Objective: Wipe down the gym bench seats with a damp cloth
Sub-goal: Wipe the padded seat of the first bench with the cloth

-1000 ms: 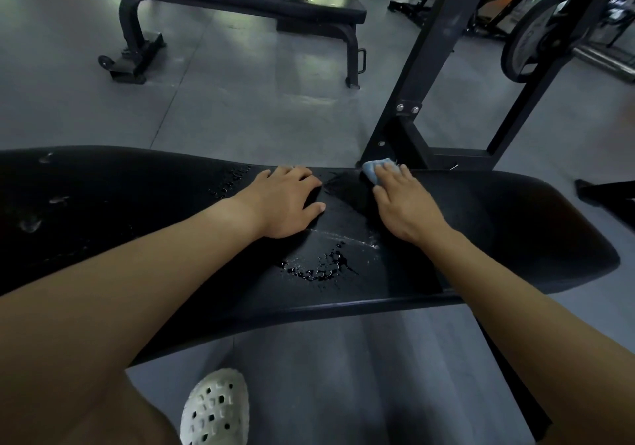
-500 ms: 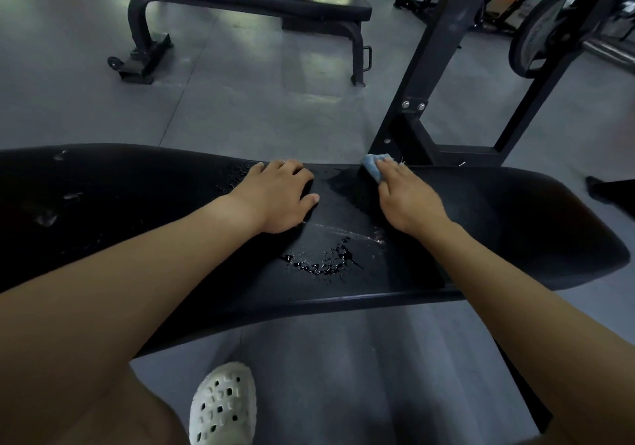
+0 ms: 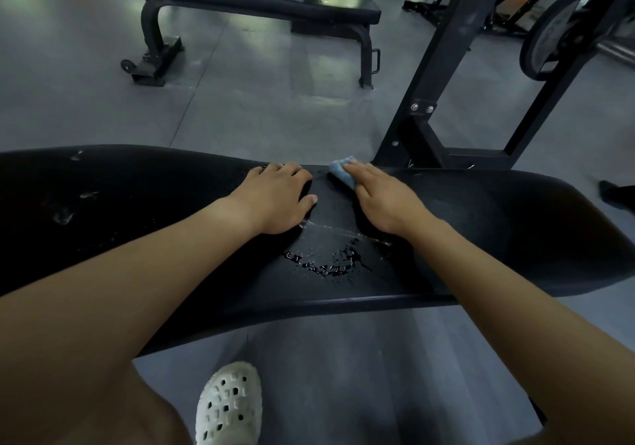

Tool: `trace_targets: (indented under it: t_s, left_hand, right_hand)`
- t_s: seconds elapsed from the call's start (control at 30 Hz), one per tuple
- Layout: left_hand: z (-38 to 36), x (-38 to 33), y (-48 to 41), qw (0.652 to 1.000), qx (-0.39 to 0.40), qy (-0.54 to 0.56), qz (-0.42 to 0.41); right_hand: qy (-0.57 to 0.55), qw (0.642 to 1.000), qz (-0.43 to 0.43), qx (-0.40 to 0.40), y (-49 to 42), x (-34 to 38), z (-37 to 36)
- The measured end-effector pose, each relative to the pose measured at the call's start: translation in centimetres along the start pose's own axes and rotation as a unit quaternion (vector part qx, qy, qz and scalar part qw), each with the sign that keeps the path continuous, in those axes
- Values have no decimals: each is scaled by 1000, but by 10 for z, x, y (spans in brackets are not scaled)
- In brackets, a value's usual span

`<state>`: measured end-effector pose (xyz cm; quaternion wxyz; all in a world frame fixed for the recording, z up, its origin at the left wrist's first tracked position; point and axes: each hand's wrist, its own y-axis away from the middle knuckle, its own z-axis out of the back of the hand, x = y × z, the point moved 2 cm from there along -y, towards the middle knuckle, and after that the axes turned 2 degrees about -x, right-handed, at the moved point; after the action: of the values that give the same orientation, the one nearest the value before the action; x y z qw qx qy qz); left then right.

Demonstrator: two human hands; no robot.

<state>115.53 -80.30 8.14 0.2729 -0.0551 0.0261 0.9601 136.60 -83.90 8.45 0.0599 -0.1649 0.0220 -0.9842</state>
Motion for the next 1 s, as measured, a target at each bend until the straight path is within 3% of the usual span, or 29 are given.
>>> trace_targets:
  t_s: [0.2, 0.4, 0.53, 0.63, 0.83, 1.0]
  left_hand:
    - [-2, 0, 0, 1000, 2, 3, 4]
    - [-2, -6, -2, 1000, 5, -4, 11]
    - [-1, -9, 0, 1000, 5, -1, 13]
    - [-2, -13, 5, 1000, 1, 2, -2]
    - [1, -31, 16, 997, -36, 15, -70]
    - [-3, -44, 16, 992, -56, 18, -110]
  right_hand:
    - [2, 994, -88, -59, -7, -13, 4]
    - [-8, 1000, 22, 18, 8, 18, -16]
    - [-22, 998, 48, 40, 24, 16, -11]
    - [-14, 999, 12, 27, 32, -5, 3]
    - [9, 989, -146, -30, 53, -56, 23]
    - [10, 997, -79, -20, 66, -31, 9]
